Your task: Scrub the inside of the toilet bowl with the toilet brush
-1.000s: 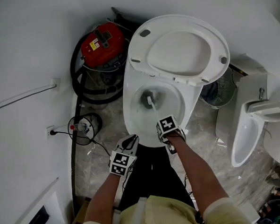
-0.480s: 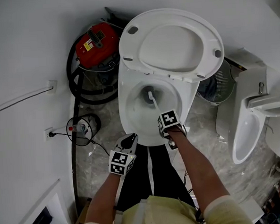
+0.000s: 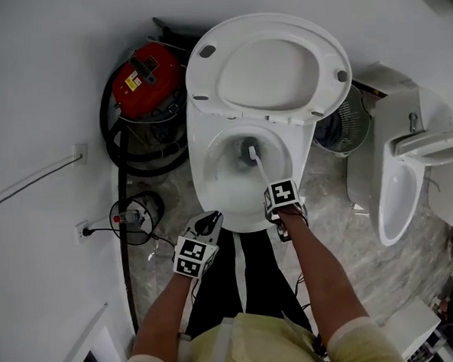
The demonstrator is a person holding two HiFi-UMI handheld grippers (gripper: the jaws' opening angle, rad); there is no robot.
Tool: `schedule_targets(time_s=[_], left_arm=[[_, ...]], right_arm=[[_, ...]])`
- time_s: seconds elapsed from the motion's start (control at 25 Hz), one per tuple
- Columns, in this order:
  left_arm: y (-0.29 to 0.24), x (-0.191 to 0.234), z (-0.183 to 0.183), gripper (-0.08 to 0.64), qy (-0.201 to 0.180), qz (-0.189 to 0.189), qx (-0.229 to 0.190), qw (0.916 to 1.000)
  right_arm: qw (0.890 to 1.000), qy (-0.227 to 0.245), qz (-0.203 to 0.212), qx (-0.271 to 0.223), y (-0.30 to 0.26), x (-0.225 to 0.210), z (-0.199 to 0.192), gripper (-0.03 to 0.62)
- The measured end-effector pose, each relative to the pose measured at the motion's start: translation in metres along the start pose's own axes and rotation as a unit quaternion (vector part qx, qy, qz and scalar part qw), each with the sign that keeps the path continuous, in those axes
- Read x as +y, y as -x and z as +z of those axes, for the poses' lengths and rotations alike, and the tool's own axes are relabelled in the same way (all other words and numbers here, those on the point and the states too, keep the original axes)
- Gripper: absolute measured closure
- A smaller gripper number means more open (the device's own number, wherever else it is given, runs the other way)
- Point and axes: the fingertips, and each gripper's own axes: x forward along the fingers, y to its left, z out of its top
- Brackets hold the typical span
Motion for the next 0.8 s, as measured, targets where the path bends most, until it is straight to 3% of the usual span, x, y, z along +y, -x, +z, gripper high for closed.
schedule_targets(time_s=[0.52, 0.8], left_arm=[[0.019, 0.02, -0.01, 0.528, -0.033, -0.024, 0.028, 0.9988], [0.019, 0.012, -0.013, 0.528, -0.033, -0.025, 0.03, 0.9987]], right_arm=[[0.997, -0.067, -0.02, 0.012, 0.003, 0.004, -0.049, 0.565], [0.997, -0.054, -0.035, 0.033, 0.002, 0.006, -0.081, 0.565]])
